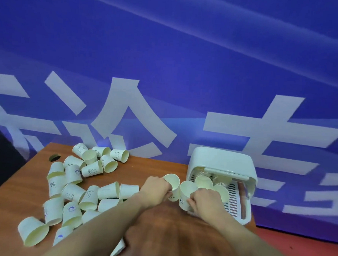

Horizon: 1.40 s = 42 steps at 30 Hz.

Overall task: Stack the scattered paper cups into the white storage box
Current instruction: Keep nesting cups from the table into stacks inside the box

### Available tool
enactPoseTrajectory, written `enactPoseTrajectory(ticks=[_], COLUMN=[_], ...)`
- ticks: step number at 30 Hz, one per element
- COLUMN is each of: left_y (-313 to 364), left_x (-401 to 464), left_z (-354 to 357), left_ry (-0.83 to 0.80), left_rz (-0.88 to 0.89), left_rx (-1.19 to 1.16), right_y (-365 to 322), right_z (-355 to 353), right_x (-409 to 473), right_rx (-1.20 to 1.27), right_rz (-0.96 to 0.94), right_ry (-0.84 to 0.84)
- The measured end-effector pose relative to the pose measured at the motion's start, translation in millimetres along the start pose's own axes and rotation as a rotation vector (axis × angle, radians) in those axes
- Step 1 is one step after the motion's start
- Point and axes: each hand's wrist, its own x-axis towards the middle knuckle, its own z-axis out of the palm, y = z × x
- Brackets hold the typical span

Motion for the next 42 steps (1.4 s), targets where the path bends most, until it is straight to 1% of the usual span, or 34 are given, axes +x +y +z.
enactPoseTrajectory(ticks=[7,12,17,19,24,34,36,42], left_y=[64.4,110.2,142.7,152.4,170.0,178.9,179.9,177.0], left_x=[22.8,41.6,66.6,77.6,98.3,129.2,132.4,135.5], left_z=[-17.1,-24.5,-20.4,-16.5,-2.8,22.9,25.8,31.5], left_ry=[0.053,0.089,0.08,0.052,-0.043,-0.212,-0.223,-0.19], left_rz=[0.09,0.122,0.142,0.133,0.135,0.109,0.106,0.106], left_rx=[0.004,0.059,0.105,0.124,0.187,0.247,0.257,0.252], right_y=[60.6,104.9,145.5,160.1,186.1,208.9,209.2,206.6], right_z=[8.1,12.3,17.4,20.0,31.0,49.3,50.6,50.2], right_x=[-39.6,-63.7,-80.1,-84.7,-87.8,-65.0,-60.8,-56.1], right_rx=[0.048,0.066,0.077,0.086,0.124,0.195,0.196,0.201], right_rz=[0.075,0.133,0.192,0.206,0.232,0.229,0.225,0.208], right_ry=[-0.006,-0.01,0.002,0.006,-0.005,-0.037,-0.036,-0.025])
